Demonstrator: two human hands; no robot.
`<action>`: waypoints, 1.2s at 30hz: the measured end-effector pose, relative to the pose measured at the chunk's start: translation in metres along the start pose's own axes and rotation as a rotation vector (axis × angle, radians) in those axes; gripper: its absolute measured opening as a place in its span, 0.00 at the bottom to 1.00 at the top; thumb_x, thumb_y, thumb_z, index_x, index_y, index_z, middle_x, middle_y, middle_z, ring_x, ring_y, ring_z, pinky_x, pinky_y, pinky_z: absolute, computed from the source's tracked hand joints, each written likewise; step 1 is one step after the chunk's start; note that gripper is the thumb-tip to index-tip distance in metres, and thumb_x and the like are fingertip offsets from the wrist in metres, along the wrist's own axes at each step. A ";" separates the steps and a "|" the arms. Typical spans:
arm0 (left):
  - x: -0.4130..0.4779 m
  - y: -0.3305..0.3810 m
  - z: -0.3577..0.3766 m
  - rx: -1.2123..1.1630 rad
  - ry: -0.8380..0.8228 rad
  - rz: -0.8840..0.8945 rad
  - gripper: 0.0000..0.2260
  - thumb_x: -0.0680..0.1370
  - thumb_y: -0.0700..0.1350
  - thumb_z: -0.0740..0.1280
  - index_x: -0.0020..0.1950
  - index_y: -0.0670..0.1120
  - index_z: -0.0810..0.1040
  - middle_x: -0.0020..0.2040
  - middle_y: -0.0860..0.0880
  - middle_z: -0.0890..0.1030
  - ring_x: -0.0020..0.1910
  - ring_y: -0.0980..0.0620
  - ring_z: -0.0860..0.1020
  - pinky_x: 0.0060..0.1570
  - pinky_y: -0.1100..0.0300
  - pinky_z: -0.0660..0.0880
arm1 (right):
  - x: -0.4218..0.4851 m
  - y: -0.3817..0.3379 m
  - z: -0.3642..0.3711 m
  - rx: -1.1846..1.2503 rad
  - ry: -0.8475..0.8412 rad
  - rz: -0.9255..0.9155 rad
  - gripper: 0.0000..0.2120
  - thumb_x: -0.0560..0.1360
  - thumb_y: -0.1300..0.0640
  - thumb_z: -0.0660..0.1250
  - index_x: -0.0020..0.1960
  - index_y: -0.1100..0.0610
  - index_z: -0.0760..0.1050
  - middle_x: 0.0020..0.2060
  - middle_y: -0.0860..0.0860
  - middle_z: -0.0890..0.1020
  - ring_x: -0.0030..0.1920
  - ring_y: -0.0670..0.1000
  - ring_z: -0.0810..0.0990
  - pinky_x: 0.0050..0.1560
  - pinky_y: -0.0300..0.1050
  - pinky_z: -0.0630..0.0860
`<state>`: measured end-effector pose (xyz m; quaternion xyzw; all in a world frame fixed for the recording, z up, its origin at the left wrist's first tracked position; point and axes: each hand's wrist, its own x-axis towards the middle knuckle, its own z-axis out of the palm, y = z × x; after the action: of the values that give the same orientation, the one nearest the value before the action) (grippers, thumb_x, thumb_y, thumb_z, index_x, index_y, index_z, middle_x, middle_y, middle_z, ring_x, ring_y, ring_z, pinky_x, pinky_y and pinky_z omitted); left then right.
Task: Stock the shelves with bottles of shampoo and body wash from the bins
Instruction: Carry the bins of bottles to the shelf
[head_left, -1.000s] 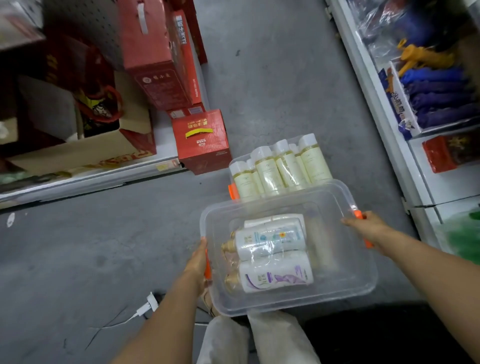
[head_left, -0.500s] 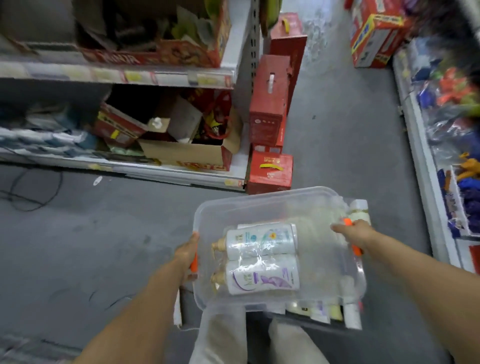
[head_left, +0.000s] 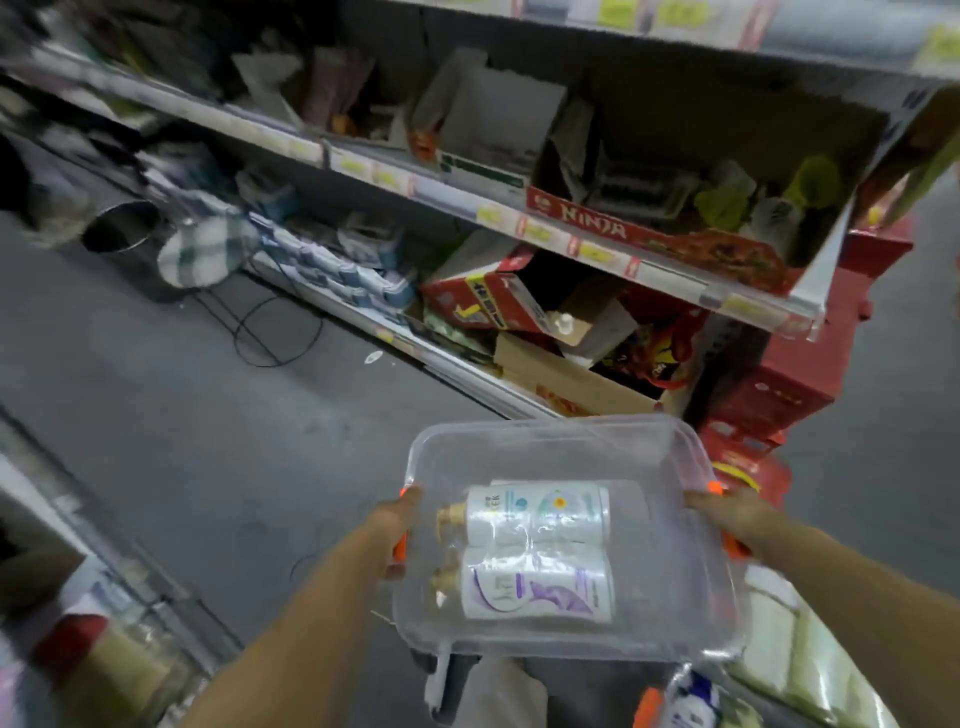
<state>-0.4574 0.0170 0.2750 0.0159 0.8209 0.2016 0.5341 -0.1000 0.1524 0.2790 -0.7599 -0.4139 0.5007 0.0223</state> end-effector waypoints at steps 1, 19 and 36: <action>0.005 0.004 -0.018 -0.022 0.015 -0.006 0.22 0.80 0.63 0.60 0.47 0.44 0.74 0.38 0.45 0.76 0.35 0.47 0.74 0.40 0.54 0.74 | -0.004 -0.022 0.013 -0.023 -0.012 -0.017 0.13 0.74 0.57 0.73 0.49 0.68 0.78 0.40 0.60 0.80 0.39 0.58 0.80 0.40 0.48 0.80; 0.050 0.083 -0.261 -0.497 0.238 -0.115 0.24 0.83 0.59 0.57 0.40 0.40 0.72 0.22 0.45 0.77 0.18 0.47 0.76 0.18 0.59 0.69 | 0.026 -0.338 0.239 -0.349 -0.256 -0.313 0.30 0.67 0.45 0.76 0.61 0.62 0.74 0.50 0.59 0.80 0.45 0.61 0.81 0.45 0.55 0.82; 0.258 0.222 -0.424 -0.564 0.257 -0.148 0.17 0.81 0.58 0.64 0.47 0.44 0.72 0.39 0.44 0.73 0.35 0.48 0.70 0.39 0.58 0.67 | 0.095 -0.562 0.398 -0.409 -0.271 -0.252 0.18 0.75 0.57 0.71 0.60 0.67 0.76 0.52 0.64 0.81 0.43 0.60 0.79 0.37 0.48 0.76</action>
<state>-0.9843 0.1503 0.2755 -0.2179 0.7924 0.3821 0.4227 -0.7370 0.4315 0.2626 -0.6172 -0.5968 0.4972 -0.1250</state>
